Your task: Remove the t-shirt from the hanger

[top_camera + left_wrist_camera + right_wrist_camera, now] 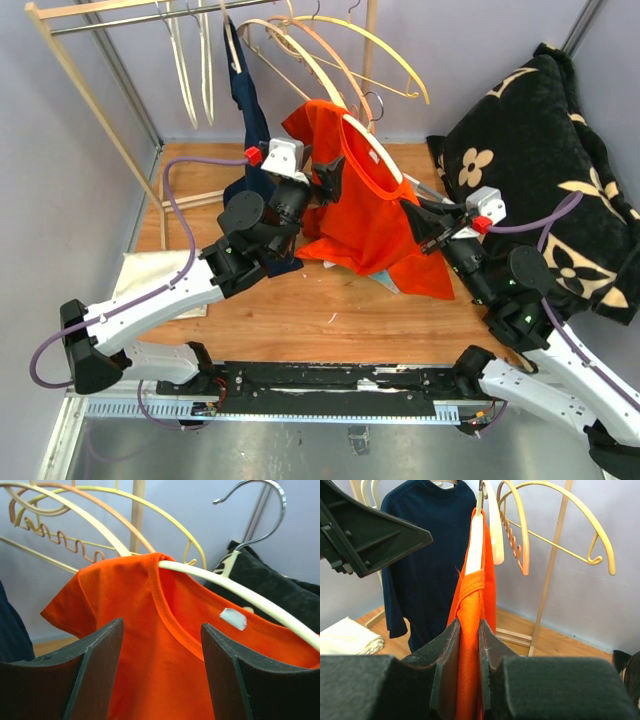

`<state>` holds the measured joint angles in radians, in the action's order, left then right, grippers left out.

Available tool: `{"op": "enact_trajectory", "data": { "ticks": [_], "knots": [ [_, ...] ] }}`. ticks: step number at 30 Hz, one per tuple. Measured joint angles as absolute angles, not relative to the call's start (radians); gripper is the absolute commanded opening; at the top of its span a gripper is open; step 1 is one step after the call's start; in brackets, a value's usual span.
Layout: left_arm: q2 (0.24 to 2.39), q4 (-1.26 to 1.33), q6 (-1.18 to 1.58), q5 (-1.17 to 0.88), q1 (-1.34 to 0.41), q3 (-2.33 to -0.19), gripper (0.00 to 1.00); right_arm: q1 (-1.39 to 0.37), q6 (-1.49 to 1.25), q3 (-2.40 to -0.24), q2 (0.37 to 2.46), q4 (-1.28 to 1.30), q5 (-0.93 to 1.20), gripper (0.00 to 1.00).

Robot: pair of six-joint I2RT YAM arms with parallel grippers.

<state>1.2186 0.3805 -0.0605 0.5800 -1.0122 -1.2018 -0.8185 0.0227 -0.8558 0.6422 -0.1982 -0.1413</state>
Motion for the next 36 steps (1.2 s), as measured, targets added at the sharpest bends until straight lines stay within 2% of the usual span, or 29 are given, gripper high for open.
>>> {"op": "enact_trajectory", "data": {
  "ticks": [11, 21, 24, 25, 26, 28, 29, 36],
  "knots": [
    [1.24, 0.401, -0.011, 0.586, -0.961, -1.161, 0.67, -0.82, -0.019, -0.812, 0.579, -0.159, -0.131, 0.01],
    [1.37, 0.394, 0.028, 0.521, -0.921, -1.242, 0.66, -0.825, -0.021, -0.807, 0.549, -0.129, -0.131, 0.01],
    [1.399, 0.392, 0.033, 0.512, -0.912, -1.261, 0.53, -0.825, -0.021, -0.807, 0.547, -0.126, -0.131, 0.01],
    [1.405, 0.393, 0.035, 0.51, -0.911, -1.264, 0.42, -0.825, -0.021, -0.807, 0.547, -0.124, -0.131, 0.01],
    [1.408, 0.394, 0.038, 0.508, -0.91, -1.265, 0.26, -0.825, -0.021, -0.807, 0.547, -0.122, -0.131, 0.01],
    [1.417, 0.393, 0.041, 0.499, -0.904, -1.273, 0.07, -0.825, -0.021, -0.806, 0.547, -0.119, -0.131, 0.01],
    [1.423, 0.392, 0.034, 0.495, -0.902, -1.281, 0.02, -0.825, -0.021, -0.806, 0.546, -0.118, -0.132, 0.01],
    [1.407, 0.418, 0.027, 0.381, -0.893, -1.268, 0.01, -0.825, -0.015, -0.798, 0.548, -0.117, -0.146, 0.01]
  ]
}}
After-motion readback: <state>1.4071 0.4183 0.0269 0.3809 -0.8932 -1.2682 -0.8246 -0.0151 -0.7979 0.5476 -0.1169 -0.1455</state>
